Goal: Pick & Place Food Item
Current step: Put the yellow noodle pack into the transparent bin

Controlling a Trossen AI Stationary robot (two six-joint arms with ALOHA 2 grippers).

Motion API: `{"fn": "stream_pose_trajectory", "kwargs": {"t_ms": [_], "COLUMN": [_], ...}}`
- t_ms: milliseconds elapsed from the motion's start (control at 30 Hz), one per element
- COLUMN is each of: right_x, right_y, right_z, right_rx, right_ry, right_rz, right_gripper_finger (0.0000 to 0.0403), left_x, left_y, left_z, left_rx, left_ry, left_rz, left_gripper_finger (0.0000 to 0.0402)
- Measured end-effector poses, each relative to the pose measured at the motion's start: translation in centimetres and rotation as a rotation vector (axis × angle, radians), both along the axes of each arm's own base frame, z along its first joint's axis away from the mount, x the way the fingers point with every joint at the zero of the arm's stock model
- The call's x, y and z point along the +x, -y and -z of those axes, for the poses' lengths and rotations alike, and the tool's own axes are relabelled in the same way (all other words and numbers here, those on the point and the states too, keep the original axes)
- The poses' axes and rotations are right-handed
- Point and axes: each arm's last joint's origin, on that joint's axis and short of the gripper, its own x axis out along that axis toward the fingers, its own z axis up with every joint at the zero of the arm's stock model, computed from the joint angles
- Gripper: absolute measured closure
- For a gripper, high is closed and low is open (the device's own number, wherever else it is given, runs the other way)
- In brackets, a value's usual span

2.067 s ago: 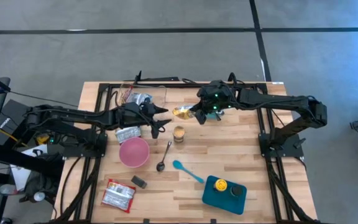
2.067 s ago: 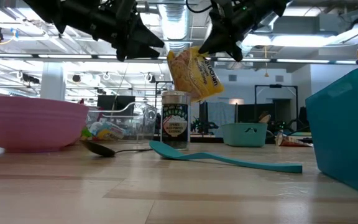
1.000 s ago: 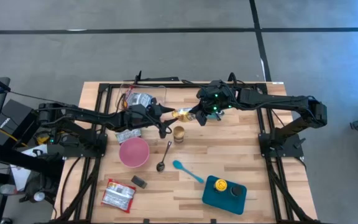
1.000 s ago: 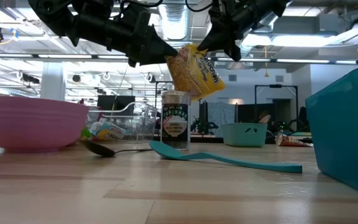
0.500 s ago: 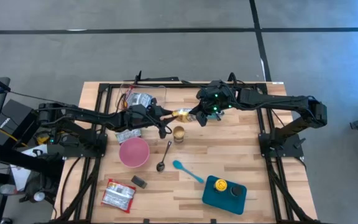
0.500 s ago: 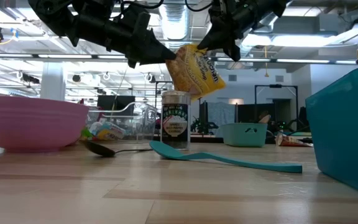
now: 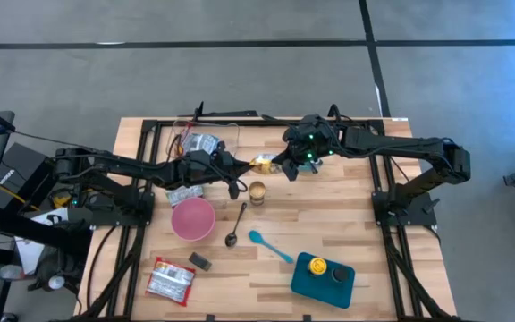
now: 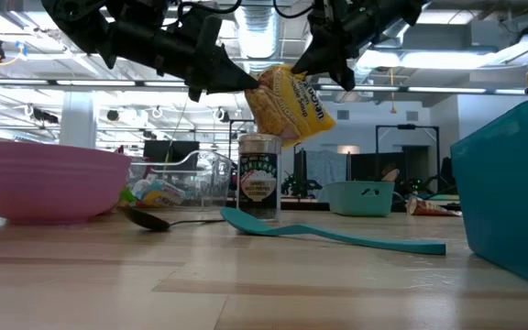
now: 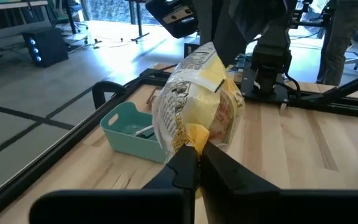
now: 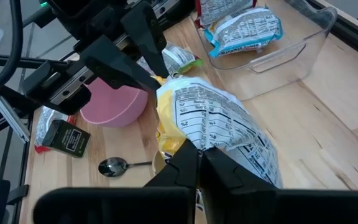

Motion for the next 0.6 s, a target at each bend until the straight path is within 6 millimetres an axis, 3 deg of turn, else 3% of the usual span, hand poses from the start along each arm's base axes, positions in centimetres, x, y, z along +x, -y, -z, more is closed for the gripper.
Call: {"fn": "stream_pose_trajectory", "kwargs": {"t_ms": [133,400,600], "right_x": [-0.1,-0.5,-2.1], "right_y": [0.4,1.5,1.8], "right_z": [0.0,0.0,-1.5], "right_rx": [0.000,0.005,-0.011], "right_ry": [0.000,-0.010,0.025], "right_rz": [0.012,0.047,0.068], "right_gripper_finger": [0.0378,0.0292,0.0237], "left_x": [0.0,0.0,-0.1], "left_y": [0.0,0.0,-0.2], "left_z": [0.0,0.0,0.0], "left_rx": [-0.001,0.001,-0.029], "left_ry": [-0.004,-0.005,0.011], "left_rz": [-0.001,-0.018,-0.077], "left_gripper_finger": [0.0400,0.0401,0.0401]}}
